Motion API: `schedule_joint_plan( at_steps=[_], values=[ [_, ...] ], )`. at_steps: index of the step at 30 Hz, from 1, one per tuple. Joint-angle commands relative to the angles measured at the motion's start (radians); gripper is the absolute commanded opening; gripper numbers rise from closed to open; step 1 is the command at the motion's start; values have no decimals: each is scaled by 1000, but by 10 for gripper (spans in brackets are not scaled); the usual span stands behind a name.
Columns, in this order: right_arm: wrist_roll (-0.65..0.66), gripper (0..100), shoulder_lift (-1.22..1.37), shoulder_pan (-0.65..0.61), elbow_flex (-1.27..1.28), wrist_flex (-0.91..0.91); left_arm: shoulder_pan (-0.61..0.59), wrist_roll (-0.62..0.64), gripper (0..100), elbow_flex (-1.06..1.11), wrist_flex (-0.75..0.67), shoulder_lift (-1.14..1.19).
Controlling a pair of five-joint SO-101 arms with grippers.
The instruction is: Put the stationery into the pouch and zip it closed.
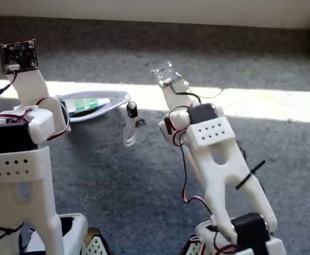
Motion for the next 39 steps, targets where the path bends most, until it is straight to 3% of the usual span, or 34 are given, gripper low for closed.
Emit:
schedule_joint_plan(
  at_steps=[1,9,12,16,29,39],
  values=[
    [-9,7,-213,-8,21,10,71,9,6,-79,-8,-18],
    [-129,7,-524,-13,41,5,122,12,6,-71,-8,-18],
    [-132,7,-604,-53,41,4,127,12,6,-70,-8,-16],
    [-230,7,-671,-120,39,-16,127,12,6,-70,-8,-16],
    [-443,7,-774,-303,39,-509,127,12,6,-42,-14,-16],
    [-457,6,-751,-351,145,-954,127,11,6,-44,-14,-16]
  ],
)
